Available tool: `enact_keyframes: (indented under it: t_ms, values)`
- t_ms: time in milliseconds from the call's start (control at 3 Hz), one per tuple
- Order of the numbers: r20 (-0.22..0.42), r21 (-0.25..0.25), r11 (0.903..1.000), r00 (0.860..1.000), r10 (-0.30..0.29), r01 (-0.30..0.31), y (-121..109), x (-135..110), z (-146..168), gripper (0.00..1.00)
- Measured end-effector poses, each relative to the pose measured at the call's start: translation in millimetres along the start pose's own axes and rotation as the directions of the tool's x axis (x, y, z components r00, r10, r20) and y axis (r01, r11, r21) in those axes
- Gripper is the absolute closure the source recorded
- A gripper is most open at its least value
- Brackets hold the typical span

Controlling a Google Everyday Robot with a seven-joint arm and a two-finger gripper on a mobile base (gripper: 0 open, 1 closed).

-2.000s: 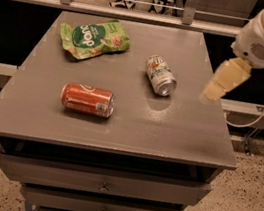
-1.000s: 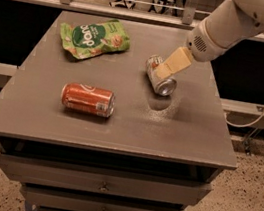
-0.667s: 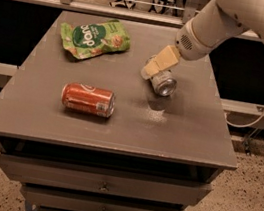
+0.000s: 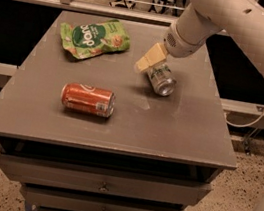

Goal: Place 7up can upright

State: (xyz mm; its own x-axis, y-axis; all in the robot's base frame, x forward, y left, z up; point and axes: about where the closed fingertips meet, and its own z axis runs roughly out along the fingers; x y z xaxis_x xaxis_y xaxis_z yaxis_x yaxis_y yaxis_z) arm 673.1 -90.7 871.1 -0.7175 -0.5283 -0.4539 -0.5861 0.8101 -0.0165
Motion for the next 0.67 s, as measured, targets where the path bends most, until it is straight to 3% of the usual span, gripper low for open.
enact_keyframes:
  t_ms: [333,667]
  values:
    - [-0.024,0.038,0.9958,0.996,0.084,-0.083,-14.2,6.0,10.2,0.0]
    - [-0.046,0.079,0.9858,0.987,0.153,-0.149,-23.2,9.1,15.5,0.0]
